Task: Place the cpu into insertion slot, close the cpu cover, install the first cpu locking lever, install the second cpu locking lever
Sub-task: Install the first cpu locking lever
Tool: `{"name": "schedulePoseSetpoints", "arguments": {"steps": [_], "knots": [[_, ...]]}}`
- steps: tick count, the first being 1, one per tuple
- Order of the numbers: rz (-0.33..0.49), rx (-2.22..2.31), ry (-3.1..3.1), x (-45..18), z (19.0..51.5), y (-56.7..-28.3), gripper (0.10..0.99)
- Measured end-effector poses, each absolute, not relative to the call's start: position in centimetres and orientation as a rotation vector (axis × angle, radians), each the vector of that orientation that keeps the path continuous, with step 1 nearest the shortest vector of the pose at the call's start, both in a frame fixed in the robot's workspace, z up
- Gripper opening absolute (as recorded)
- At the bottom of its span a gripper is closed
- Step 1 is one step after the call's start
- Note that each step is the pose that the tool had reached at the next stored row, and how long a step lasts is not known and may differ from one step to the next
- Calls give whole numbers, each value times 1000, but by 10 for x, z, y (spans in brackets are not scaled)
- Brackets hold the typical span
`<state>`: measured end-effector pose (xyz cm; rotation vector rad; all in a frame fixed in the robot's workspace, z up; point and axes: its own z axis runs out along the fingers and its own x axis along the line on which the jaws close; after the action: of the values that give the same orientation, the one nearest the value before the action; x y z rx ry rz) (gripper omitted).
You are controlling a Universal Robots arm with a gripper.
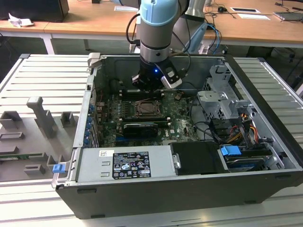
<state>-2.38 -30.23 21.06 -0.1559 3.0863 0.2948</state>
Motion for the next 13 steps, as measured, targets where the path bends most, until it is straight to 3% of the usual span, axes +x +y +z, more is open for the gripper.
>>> {"name": "schedulePoseSetpoints", "arguments": {"steps": [13], "knots": [[291,-149,3087,-23,202,-302,106]]}}
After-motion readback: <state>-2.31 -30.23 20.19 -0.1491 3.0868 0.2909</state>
